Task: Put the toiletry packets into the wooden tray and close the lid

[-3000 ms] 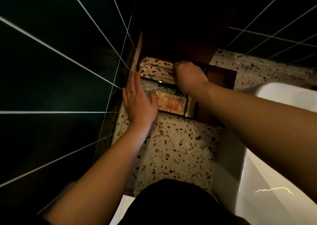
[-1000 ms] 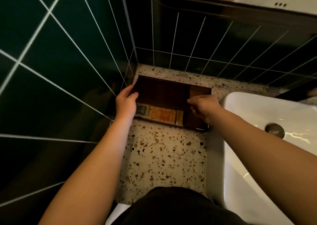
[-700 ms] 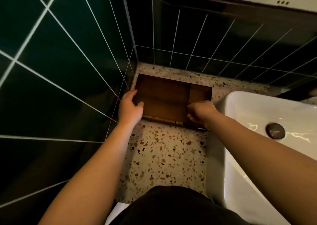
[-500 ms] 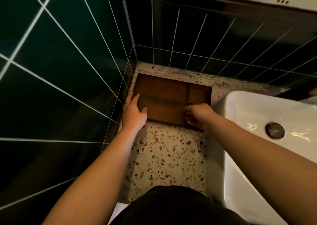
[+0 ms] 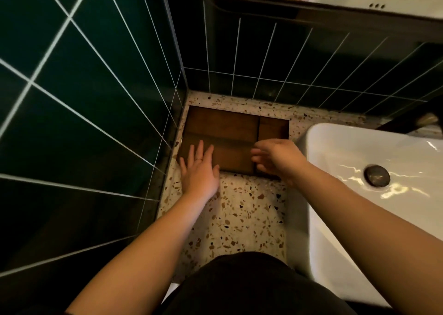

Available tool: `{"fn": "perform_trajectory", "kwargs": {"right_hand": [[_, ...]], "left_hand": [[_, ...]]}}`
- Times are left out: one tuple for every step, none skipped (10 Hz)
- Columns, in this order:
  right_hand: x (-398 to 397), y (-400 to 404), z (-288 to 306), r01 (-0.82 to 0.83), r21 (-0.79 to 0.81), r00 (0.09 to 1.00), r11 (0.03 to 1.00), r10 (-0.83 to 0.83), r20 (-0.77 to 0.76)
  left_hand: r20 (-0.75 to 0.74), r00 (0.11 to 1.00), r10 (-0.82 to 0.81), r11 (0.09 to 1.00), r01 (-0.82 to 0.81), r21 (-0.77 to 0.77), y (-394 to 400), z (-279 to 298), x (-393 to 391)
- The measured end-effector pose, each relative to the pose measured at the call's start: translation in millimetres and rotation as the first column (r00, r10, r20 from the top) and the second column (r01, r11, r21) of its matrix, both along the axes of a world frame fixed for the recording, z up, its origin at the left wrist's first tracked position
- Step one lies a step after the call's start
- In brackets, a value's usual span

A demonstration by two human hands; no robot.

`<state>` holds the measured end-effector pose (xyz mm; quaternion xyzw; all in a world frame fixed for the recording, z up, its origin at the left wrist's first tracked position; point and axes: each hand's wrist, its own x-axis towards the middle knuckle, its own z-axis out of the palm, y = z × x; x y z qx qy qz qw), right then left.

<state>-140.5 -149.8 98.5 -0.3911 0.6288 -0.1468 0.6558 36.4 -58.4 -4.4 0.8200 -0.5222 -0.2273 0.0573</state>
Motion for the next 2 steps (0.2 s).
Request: {"fn": "perform_trajectory", "kwargs": {"right_hand": [[-7,17,54,-0.028,-0.163,0.998,0.986,0.036,0.05],[-20,42,118,0.059,-0.337,0.978,0.94,0.014,0.21]], "left_hand": [[-0.003,0.998,-0.056,0.997,0.056,0.06,12,-2,-19],[0.0,0.997,-0.076,0.993,0.076,0.089,19,-7,-26]]}}
